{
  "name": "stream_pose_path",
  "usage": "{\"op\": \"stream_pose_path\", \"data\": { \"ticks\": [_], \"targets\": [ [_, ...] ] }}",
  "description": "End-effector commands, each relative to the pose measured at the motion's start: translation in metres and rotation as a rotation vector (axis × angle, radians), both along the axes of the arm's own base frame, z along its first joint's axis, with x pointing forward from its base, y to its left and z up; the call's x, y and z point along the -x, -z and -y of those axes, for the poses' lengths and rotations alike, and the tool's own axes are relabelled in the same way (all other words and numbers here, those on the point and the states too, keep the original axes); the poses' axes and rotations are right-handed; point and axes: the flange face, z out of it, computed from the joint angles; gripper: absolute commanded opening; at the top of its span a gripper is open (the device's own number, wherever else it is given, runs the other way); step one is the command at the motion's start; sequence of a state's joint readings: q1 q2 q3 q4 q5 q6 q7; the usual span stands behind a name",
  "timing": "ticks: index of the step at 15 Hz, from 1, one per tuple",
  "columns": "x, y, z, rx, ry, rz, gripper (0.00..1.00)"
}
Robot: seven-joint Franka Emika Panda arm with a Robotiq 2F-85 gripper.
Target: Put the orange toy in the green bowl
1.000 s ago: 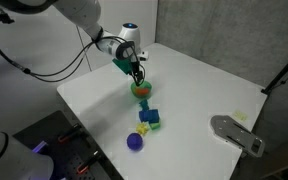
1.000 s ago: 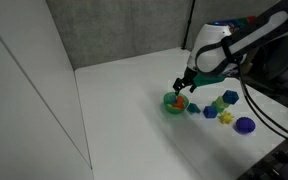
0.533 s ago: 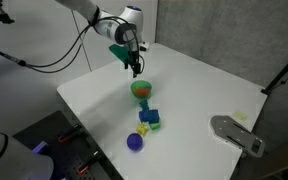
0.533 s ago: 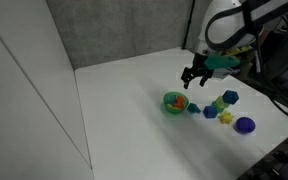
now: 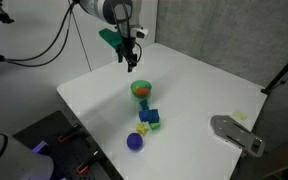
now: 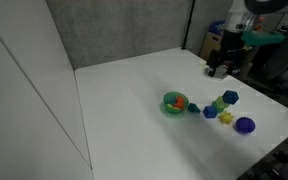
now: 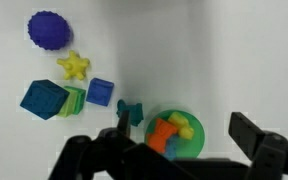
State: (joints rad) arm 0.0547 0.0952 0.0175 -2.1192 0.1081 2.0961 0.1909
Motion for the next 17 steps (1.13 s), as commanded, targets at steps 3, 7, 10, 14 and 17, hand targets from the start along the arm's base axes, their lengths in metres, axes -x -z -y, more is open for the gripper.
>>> {"op": "stream_pose_path", "data": {
  "ticks": [3, 7, 10, 14, 17],
  "targets": [
    [0.08, -0.066, 0.032, 0.02, -0.094, 0.019, 1.0],
    [0.116, -0.125, 0.046, 0.151, -0.09, 0.011, 1.0],
    [0.135, -0.157, 0.05, 0.184, -0.09, 0.012, 1.0],
    [0.149, -0.168, 0.051, 0.168, -0.101, 0.028, 1.0],
    [0.144, -0.167, 0.05, 0.167, -0.1, 0.031, 1.0]
  ]
}}
